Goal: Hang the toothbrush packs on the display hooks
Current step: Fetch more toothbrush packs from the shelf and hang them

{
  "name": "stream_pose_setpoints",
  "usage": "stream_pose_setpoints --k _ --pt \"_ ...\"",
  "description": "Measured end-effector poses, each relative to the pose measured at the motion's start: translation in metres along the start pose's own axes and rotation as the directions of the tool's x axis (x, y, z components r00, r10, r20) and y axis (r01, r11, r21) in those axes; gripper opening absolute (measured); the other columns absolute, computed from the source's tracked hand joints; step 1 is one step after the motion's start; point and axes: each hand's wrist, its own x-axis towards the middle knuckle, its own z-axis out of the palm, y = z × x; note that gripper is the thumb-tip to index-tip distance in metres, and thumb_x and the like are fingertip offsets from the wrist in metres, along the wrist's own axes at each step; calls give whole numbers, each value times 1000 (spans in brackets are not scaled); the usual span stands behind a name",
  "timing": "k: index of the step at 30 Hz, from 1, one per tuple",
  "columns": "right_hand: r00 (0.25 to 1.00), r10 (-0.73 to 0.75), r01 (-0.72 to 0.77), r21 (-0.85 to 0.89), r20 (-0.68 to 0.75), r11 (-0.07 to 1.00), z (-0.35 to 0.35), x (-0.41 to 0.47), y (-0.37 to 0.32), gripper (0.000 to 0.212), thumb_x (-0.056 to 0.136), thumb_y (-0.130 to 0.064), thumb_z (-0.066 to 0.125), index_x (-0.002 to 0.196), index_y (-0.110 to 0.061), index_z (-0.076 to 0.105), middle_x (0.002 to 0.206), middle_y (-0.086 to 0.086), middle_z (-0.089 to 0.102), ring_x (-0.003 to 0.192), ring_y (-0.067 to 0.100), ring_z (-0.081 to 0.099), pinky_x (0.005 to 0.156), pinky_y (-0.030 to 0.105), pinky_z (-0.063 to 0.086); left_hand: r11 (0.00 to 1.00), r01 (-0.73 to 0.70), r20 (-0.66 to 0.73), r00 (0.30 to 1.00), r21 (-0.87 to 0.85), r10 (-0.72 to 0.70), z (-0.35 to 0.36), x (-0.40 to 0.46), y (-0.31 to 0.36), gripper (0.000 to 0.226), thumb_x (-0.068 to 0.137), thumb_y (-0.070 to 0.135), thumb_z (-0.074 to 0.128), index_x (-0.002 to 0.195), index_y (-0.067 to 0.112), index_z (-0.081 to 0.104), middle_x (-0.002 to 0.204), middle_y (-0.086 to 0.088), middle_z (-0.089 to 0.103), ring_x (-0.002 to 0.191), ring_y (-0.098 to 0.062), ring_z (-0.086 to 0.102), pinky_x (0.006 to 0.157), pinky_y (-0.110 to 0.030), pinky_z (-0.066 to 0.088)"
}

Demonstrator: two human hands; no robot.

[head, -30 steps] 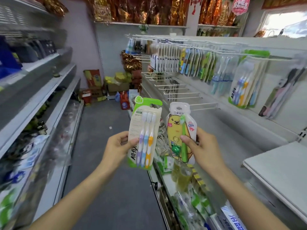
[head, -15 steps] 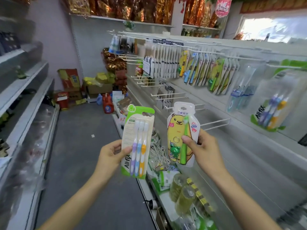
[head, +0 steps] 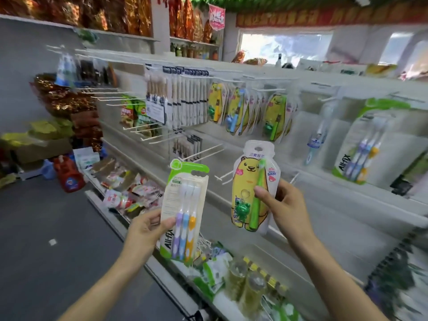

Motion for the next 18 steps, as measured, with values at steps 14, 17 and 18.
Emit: stream_pose_setpoints --k 14,17,18 --pt "974 -178 169 -71 -142 983 33 104 -17 11 91 -17 69 100 -22 72 95 -11 78 88 9 75 71 19 57 997 51 125 991 -54 -44 0 108 -40 24 84 -9 65 97 10 74 95 2 79 86 -9 74 70 -13 54" --pt "967 -197 191 -52 -159 980 37 117 -19 12 92 -17 68 103 -21 72 99 -8 78 92 11 74 76 23 59 996 69 148 987 -59 -60 -2 127 -52 22 85 -6 66 103 5 75 100 -4 78 92 -15 74 75 -17 56" --pt "966 -197 192 -48 -167 980 38 120 -19 12 92 -16 67 102 -22 72 99 -9 78 92 11 74 76 23 59 995 76 157 985 -61 -66 -1 132 -54 22 85 -6 67 102 6 75 99 -4 78 92 -16 74 75 -17 56"
